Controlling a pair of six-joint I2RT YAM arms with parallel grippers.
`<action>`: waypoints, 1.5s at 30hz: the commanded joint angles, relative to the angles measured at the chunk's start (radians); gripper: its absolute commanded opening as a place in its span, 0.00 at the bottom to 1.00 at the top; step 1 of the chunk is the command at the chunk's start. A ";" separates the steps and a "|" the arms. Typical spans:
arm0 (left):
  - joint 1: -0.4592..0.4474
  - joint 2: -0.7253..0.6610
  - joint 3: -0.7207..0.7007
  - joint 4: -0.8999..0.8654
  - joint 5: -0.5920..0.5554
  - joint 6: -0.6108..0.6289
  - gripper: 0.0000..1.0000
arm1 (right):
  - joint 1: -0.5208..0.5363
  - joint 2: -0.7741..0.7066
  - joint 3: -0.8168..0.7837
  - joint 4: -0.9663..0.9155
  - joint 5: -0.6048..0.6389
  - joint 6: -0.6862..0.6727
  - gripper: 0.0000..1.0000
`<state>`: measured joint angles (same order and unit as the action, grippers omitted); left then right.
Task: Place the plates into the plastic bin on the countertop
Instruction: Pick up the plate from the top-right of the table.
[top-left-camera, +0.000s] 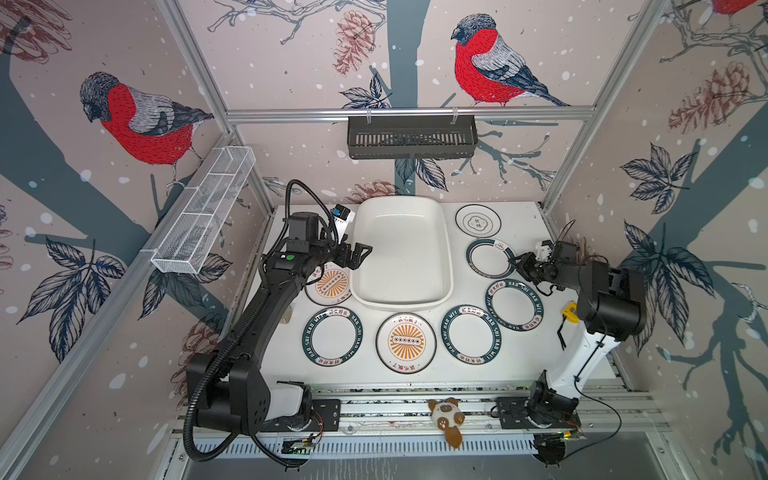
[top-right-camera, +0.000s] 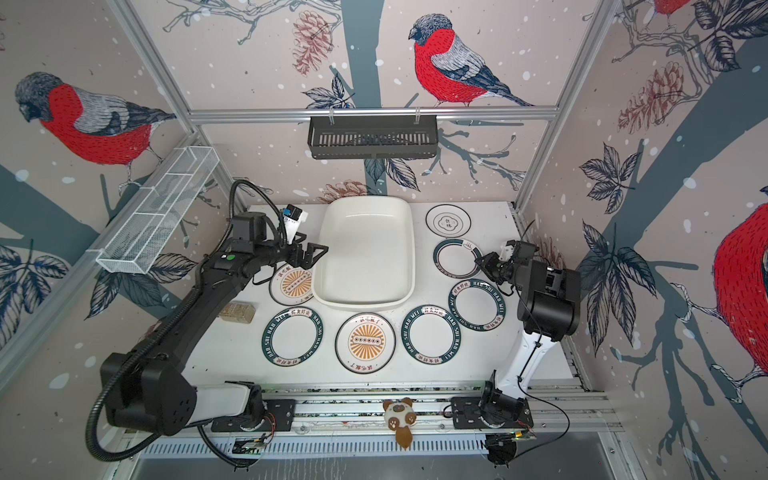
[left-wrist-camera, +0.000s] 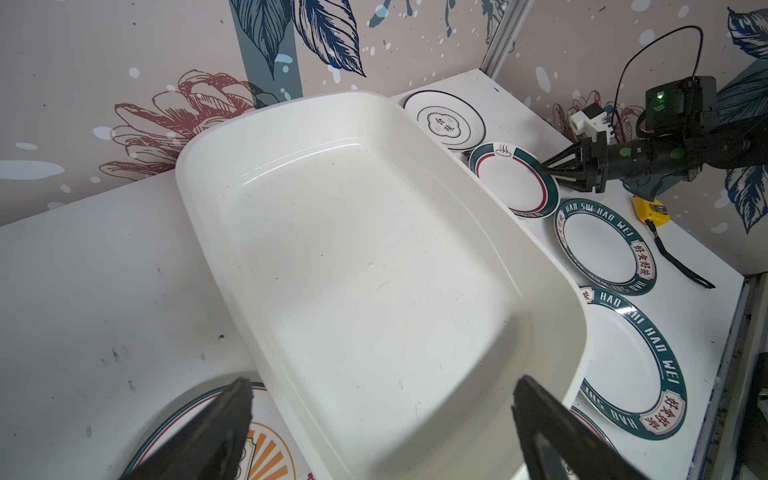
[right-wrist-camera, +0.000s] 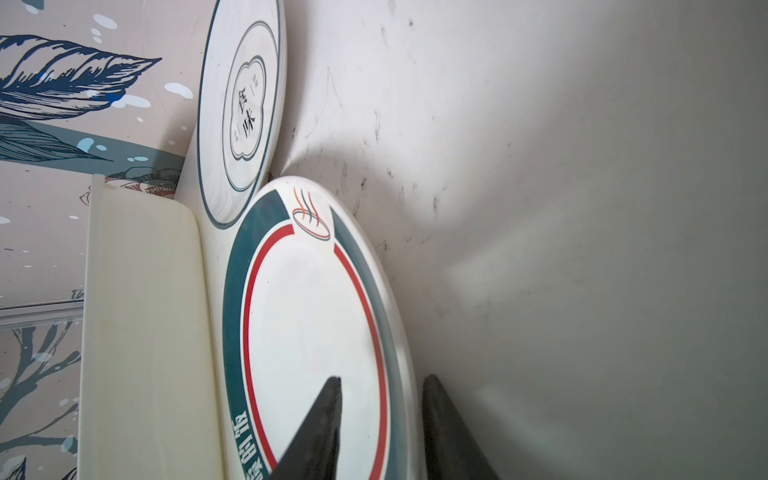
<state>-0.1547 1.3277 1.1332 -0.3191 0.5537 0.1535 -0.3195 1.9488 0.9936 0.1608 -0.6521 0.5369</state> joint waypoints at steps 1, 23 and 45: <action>-0.002 -0.006 -0.001 0.012 0.018 0.003 0.97 | -0.003 -0.003 -0.011 -0.052 0.024 0.017 0.33; -0.001 -0.016 0.000 0.013 0.022 -0.005 0.97 | -0.015 -0.007 -0.027 0.006 -0.032 0.048 0.19; -0.002 -0.024 0.003 0.013 0.020 -0.008 0.96 | -0.030 -0.071 -0.052 0.148 -0.080 0.161 0.04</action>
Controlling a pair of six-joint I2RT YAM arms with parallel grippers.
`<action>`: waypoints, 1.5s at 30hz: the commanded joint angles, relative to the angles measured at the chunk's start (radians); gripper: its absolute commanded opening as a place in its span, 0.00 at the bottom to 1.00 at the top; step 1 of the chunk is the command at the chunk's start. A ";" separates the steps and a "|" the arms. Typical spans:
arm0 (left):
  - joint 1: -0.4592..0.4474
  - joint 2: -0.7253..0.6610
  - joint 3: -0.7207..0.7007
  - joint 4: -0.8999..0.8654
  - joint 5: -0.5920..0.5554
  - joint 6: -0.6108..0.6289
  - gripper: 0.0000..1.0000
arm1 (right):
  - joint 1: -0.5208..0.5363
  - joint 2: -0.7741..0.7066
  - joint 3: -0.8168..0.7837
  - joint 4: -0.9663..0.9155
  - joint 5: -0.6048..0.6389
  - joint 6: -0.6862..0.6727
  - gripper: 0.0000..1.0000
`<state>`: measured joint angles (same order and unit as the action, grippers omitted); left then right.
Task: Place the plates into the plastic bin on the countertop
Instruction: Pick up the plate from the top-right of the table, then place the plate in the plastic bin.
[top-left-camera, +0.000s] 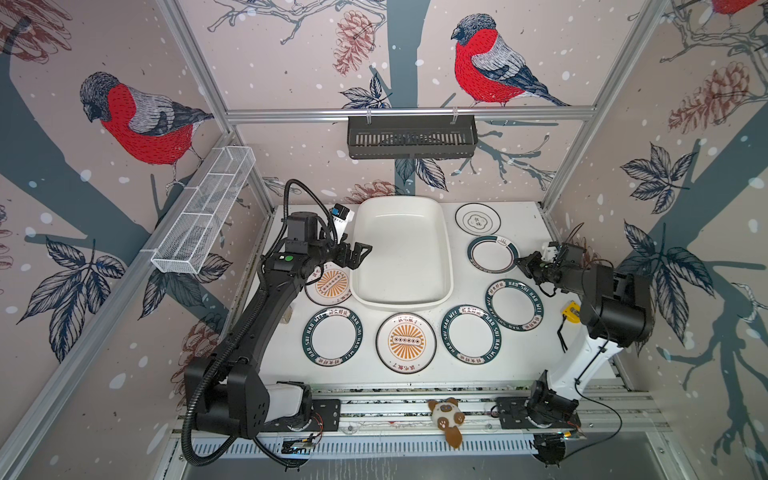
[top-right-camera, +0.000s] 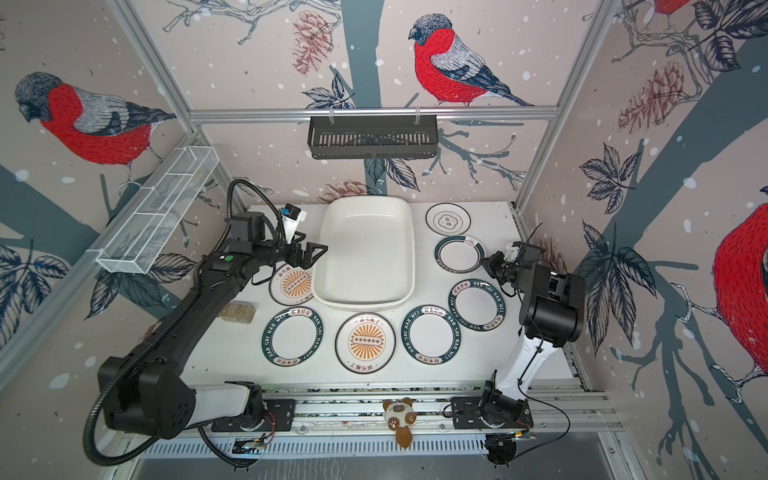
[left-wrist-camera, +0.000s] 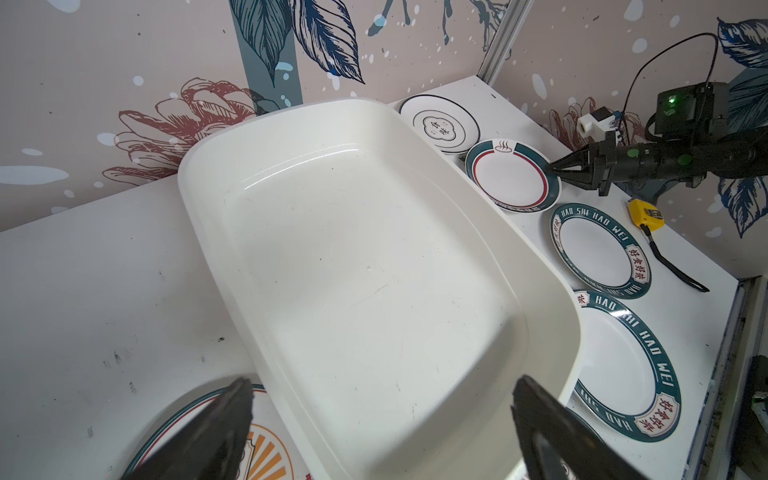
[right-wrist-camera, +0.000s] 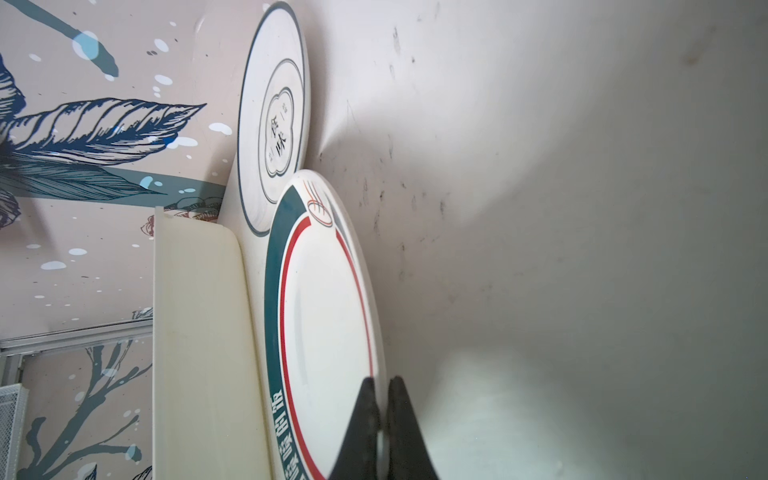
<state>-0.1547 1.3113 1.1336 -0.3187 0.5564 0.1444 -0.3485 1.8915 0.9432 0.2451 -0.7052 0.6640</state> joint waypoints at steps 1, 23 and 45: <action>-0.002 -0.007 0.002 0.013 0.017 0.001 0.96 | 0.000 -0.018 -0.003 0.068 -0.032 0.035 0.04; -0.002 -0.007 0.018 0.019 -0.030 0.006 0.94 | 0.059 -0.180 0.035 -0.070 -0.018 -0.001 0.04; -0.002 -0.053 0.089 -0.047 -0.118 -0.005 0.94 | 0.564 -0.032 0.465 -0.159 0.123 0.054 0.05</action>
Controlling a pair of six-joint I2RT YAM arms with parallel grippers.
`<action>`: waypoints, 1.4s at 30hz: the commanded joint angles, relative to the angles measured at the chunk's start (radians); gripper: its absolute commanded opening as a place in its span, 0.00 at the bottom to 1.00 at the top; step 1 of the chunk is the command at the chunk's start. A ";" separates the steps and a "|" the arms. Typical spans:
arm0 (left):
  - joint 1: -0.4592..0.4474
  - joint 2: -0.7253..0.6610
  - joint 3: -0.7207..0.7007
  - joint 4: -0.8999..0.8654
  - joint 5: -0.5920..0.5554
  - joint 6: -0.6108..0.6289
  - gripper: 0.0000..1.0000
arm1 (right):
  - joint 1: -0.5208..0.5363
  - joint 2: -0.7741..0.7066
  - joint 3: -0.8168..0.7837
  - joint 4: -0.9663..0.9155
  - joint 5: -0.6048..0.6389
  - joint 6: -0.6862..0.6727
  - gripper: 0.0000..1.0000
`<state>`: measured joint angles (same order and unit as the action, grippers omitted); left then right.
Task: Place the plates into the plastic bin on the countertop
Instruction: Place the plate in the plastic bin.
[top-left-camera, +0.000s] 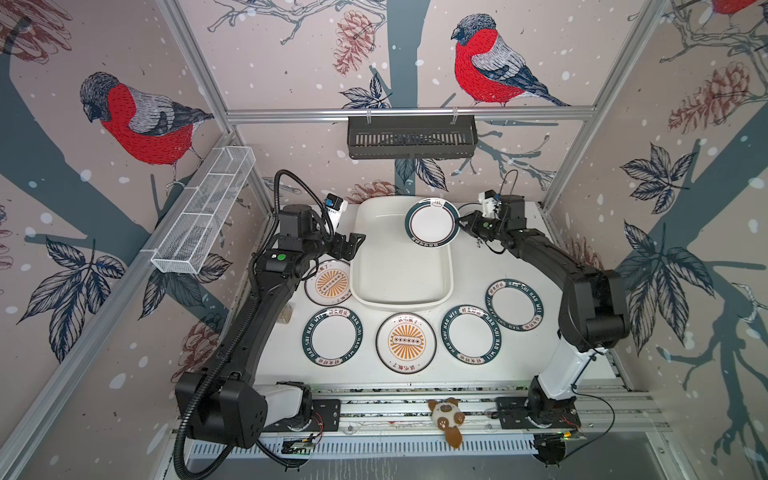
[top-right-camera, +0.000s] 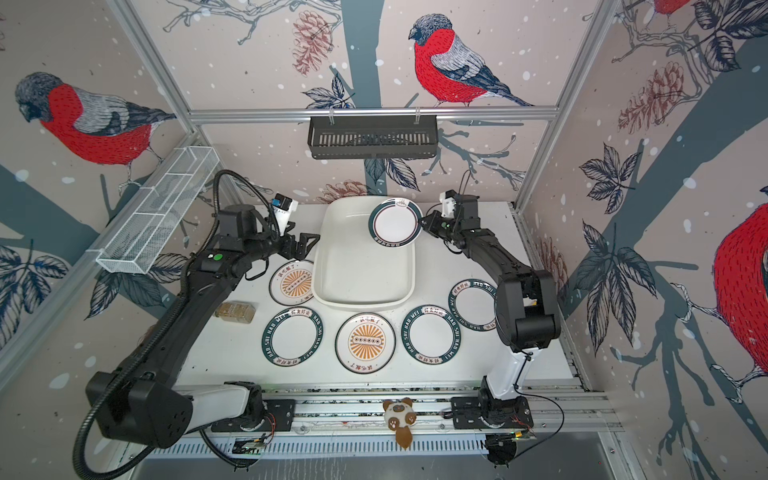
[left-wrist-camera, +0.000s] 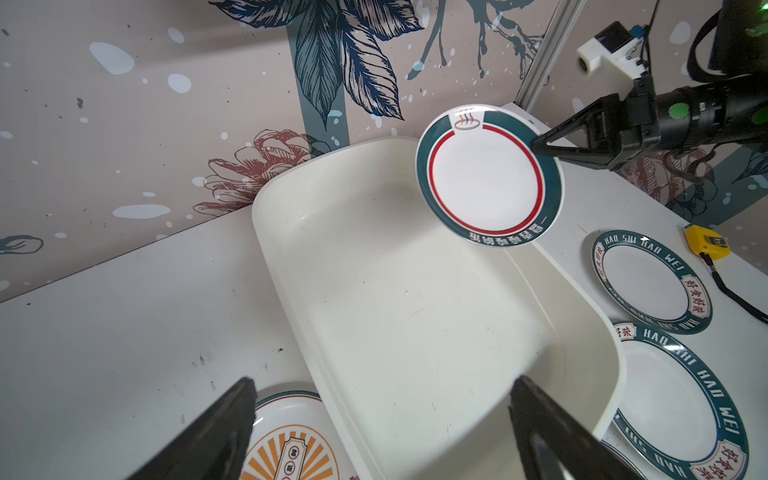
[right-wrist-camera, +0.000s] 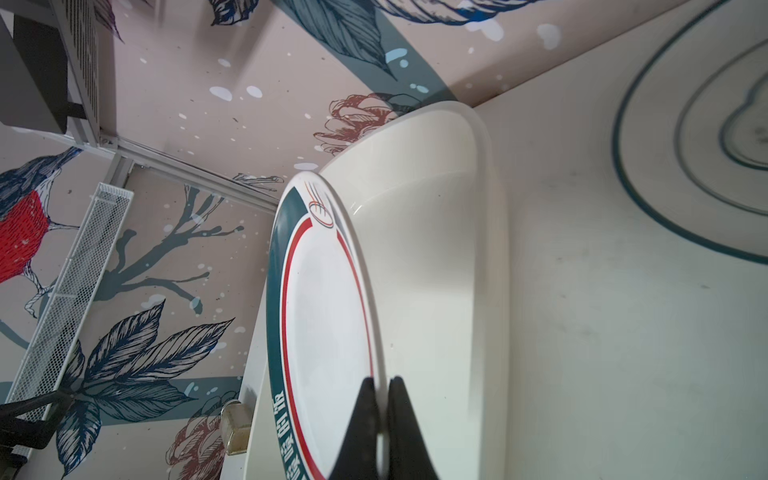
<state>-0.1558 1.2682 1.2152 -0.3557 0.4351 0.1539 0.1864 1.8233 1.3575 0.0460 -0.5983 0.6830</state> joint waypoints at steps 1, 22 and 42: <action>0.000 -0.016 0.008 -0.009 0.009 -0.020 0.95 | 0.047 0.057 0.072 0.049 0.022 0.044 0.05; 0.000 -0.026 0.026 -0.021 0.080 -0.037 0.95 | 0.188 0.396 0.277 0.206 0.093 0.201 0.05; -0.001 -0.035 0.022 -0.011 0.096 -0.044 0.95 | 0.243 0.537 0.395 0.166 0.196 0.252 0.05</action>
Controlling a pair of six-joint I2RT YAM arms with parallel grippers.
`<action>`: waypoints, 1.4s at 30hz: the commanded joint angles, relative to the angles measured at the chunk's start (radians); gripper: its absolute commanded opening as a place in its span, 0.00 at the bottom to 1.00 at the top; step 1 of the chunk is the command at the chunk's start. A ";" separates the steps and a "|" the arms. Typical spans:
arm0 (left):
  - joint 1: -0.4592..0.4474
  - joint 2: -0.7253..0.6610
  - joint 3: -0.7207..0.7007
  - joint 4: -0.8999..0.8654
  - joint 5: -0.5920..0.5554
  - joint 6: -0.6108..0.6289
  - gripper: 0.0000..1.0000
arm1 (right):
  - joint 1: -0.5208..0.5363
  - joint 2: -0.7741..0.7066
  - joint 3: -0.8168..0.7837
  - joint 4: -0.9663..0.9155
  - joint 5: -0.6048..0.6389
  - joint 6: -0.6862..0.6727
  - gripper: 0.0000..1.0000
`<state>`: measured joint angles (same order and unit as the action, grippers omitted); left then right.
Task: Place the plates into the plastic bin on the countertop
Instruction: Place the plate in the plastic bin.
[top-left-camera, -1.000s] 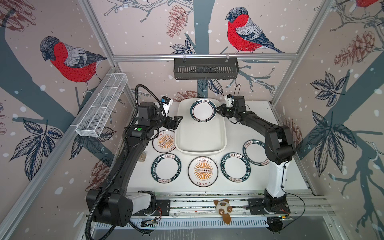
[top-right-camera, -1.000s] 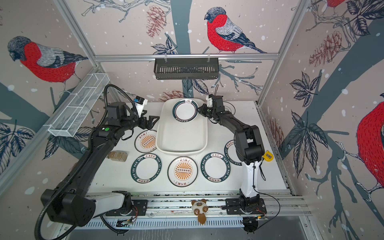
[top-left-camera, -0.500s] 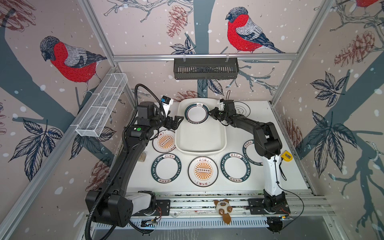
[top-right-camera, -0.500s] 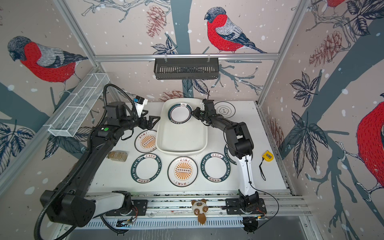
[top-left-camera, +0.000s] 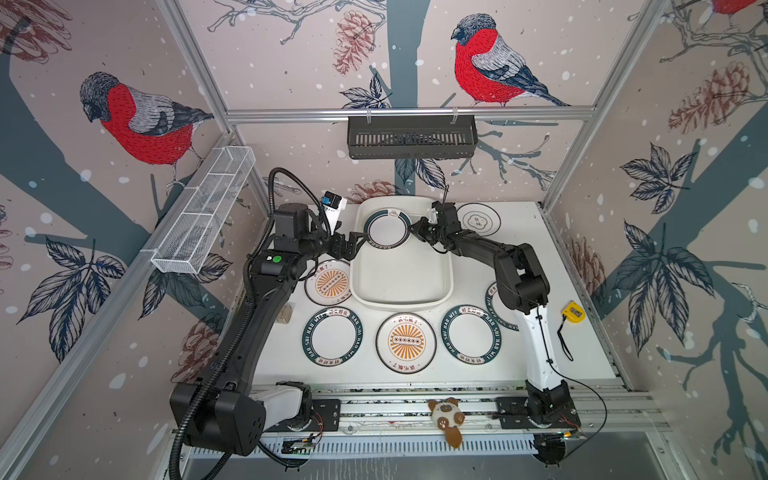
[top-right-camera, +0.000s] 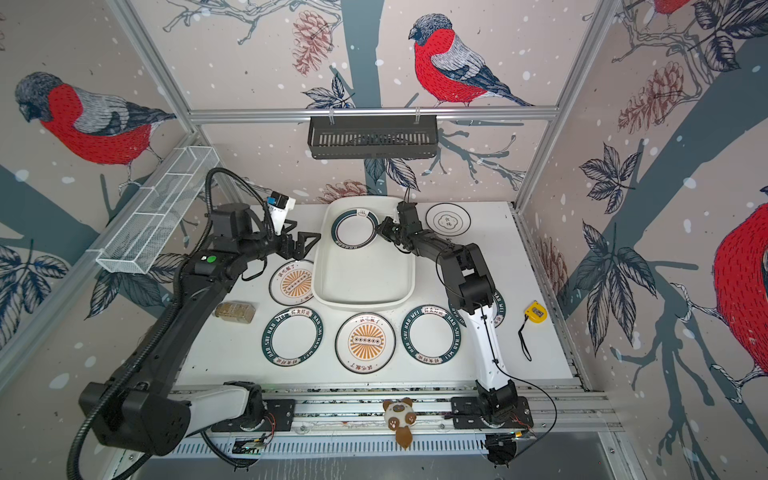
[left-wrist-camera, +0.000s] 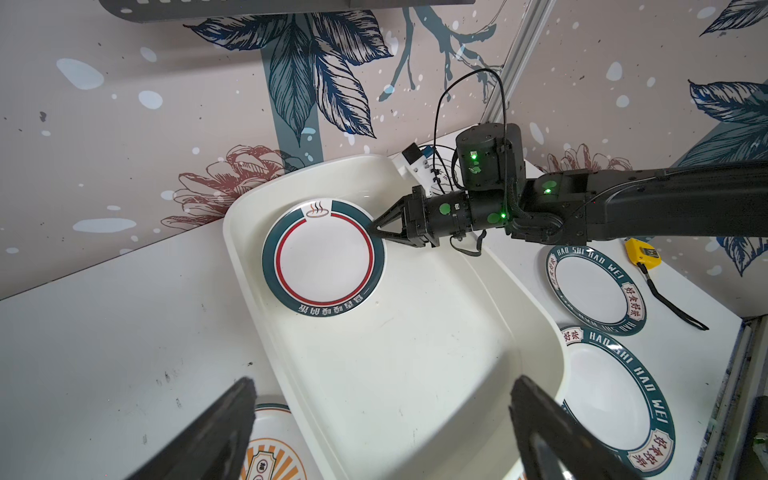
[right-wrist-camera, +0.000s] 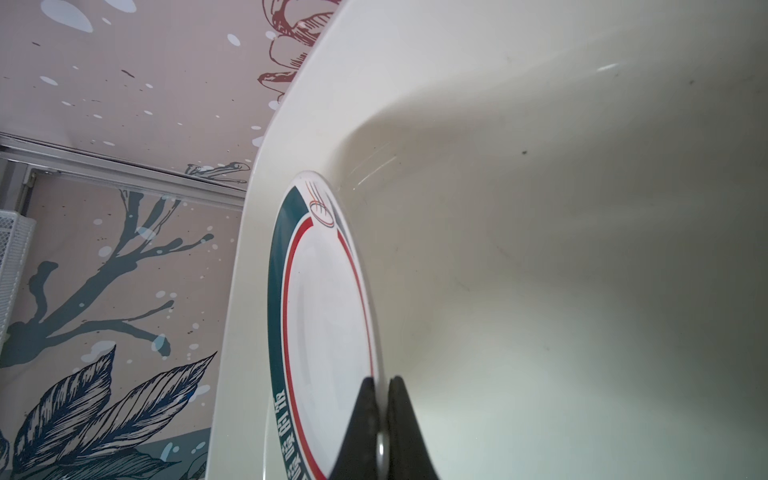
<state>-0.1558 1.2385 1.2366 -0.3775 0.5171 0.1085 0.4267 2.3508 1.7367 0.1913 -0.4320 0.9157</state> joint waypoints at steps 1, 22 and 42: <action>0.000 -0.007 0.001 0.010 0.015 0.002 0.95 | 0.003 0.014 0.022 0.013 0.034 0.020 0.05; 0.001 -0.025 -0.006 0.013 0.024 0.003 0.95 | 0.006 0.101 0.121 -0.072 0.045 0.023 0.09; -0.001 -0.031 -0.012 0.016 0.029 0.002 0.95 | 0.003 0.105 0.123 -0.133 0.087 -0.002 0.31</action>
<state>-0.1558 1.2137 1.2289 -0.3775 0.5232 0.1085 0.4309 2.4607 1.8530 0.0757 -0.3676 0.9348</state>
